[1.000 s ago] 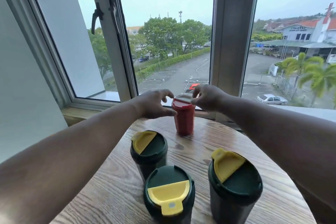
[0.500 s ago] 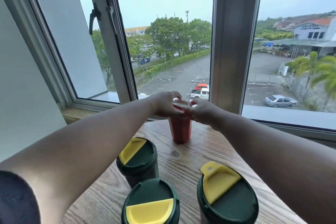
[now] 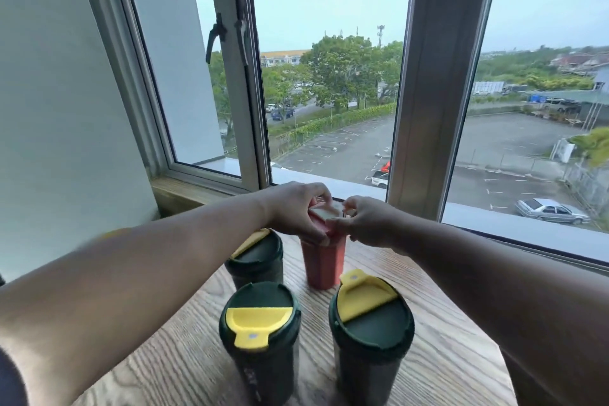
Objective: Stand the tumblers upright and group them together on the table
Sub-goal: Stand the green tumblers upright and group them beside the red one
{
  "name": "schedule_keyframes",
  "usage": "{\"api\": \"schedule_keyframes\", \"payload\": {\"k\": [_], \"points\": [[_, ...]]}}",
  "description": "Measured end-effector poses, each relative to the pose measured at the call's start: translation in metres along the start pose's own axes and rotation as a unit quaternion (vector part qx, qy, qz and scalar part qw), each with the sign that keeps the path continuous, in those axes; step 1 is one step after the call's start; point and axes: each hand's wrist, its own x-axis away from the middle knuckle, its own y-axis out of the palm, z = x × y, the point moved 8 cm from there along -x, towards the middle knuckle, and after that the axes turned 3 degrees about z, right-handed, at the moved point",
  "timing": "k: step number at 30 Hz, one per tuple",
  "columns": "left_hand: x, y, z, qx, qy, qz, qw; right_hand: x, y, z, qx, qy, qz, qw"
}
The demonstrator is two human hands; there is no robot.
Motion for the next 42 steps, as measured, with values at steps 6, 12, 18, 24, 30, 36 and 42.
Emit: {"api": "schedule_keyframes", "payload": {"k": [6, 12, 18, 24, 30, 36, 42], "points": [[0.028, 0.006, 0.012, 0.014, -0.02, 0.016, 1.0, 0.021, 0.003, -0.008, 0.066, -0.033, -0.043, 0.996], [0.044, 0.007, 0.02, 0.018, -0.04, 0.026, 0.999, 0.026, 0.006, -0.012, 0.084, -0.048, -0.071, 0.993], [0.055, 0.009, 0.015, -0.011, -0.05, 0.018, 0.999, 0.032, 0.01, -0.017, 0.053, -0.034, -0.096, 0.993], [0.07, -0.006, -0.005, 0.027, -0.039, 0.037, 0.998, 0.034, 0.013, -0.019, 0.082, -0.001, -0.098, 0.992], [0.1, -0.017, -0.044, 0.136, -0.013, 0.015, 0.99, 0.036, 0.012, -0.021, 0.084, 0.048, -0.087, 0.992], [0.105, 0.001, -0.057, 0.218, 0.009, 0.067, 0.974, 0.042, 0.018, -0.017, 0.064, 0.069, -0.091, 0.991], [0.106, 0.002, -0.063, 0.221, 0.023, 0.225, 0.949, 0.044, 0.022, -0.013, 0.019, 0.104, -0.082, 0.991]]}}
